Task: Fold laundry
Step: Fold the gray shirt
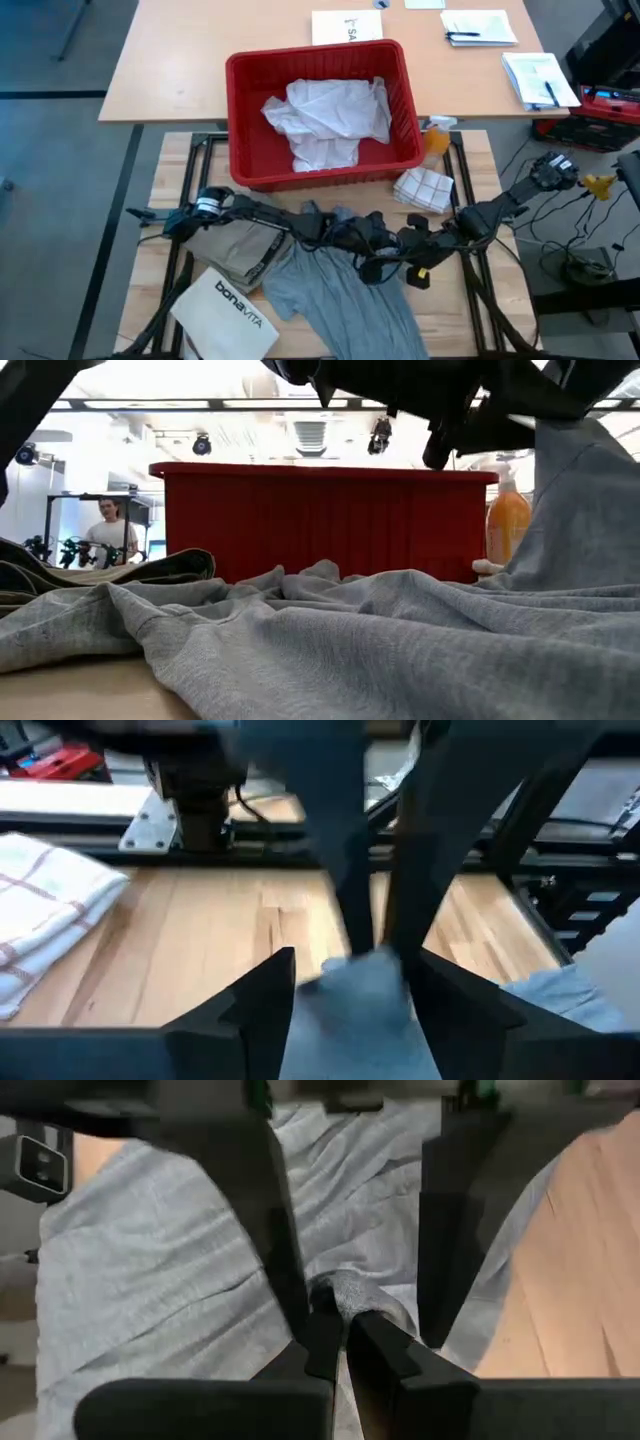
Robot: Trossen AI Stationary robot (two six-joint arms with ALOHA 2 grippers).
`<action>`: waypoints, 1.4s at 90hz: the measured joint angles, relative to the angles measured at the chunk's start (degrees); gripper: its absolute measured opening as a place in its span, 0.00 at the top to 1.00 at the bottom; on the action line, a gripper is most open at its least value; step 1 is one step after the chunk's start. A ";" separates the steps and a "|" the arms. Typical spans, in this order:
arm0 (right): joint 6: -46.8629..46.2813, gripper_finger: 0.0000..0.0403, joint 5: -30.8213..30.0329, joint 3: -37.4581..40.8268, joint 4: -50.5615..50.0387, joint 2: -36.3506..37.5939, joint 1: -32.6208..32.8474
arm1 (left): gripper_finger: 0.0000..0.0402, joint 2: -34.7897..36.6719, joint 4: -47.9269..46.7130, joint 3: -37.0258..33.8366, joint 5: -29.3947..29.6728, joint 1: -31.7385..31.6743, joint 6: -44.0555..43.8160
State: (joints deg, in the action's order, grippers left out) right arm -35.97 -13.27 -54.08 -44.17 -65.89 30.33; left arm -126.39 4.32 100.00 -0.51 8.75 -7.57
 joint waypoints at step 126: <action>-34.57 0.62 -25.02 25.62 21.10 14.14 20.52 | 1.00 9.29 -3.61 -0.25 -3.72 0.61 -0.33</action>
State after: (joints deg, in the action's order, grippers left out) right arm -70.54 -38.30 -28.46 -23.07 -51.75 50.85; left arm -117.09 0.71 99.75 -4.23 9.37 -7.90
